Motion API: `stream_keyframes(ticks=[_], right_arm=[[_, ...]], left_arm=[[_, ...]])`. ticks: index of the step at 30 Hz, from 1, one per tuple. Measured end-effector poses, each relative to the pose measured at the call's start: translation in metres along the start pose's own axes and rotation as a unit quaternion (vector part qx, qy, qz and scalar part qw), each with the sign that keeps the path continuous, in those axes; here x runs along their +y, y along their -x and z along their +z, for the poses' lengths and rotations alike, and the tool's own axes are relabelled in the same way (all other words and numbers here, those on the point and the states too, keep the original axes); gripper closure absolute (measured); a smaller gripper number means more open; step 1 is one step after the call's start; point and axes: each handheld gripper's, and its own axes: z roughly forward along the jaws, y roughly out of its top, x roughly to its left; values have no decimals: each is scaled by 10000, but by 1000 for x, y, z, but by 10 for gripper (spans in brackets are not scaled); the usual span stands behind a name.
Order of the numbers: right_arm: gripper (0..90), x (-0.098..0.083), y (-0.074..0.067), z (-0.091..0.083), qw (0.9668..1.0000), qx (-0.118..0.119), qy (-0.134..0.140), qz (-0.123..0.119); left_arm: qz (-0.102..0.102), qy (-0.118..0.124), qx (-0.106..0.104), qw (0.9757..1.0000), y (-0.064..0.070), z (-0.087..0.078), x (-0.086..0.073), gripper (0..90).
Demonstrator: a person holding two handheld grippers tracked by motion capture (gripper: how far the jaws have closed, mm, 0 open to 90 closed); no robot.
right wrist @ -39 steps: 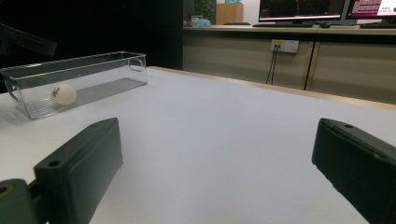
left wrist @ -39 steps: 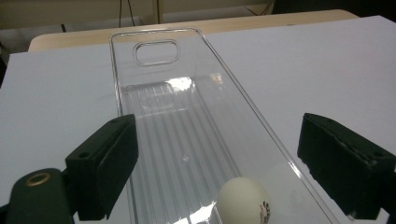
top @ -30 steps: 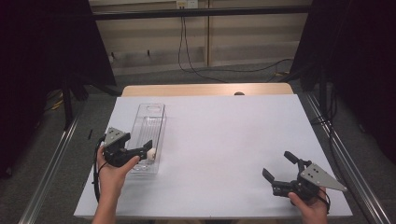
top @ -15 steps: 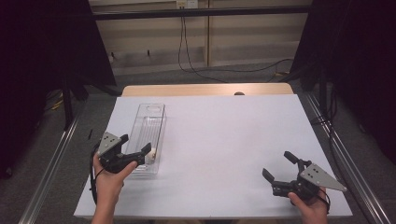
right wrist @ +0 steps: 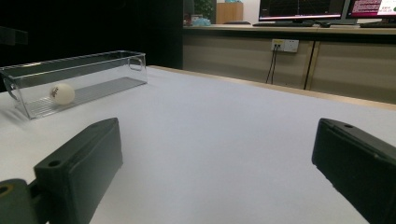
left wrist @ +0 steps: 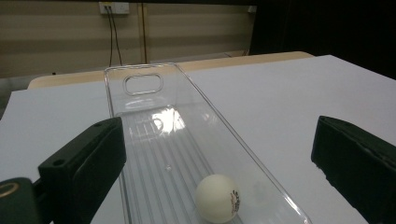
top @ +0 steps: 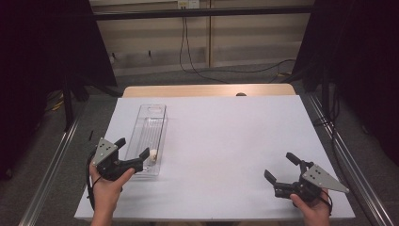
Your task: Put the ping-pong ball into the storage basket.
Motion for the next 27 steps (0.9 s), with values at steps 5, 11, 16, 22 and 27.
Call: stream_keyframes(ticks=[5, 11, 16, 22, 27], right_arm=[[13, 0, 0, 0, 10000, 6, -4, -5], [13, 0, 0, 1, 10000, -12, 6, 13], [14, 0, 0, 0, 10000, 19, 22, -21], [14, 0, 0, 1, 10000, -4, 16, 0], [14, 0, 0, 1, 10000, 3, 18, -29]], left_arm=[[-6, -30, 29, 10000, -2, -4, -4, 32], [-39, 4, -1, 10000, -4, -8, -8, 32], [-101, 76, 21, 9999, -5, -11, -9, 32], [-80, 50, 28, 10000, -5, -13, -13, 31], [-63, 91, 41, 9999, -6, -16, -18, 31]])
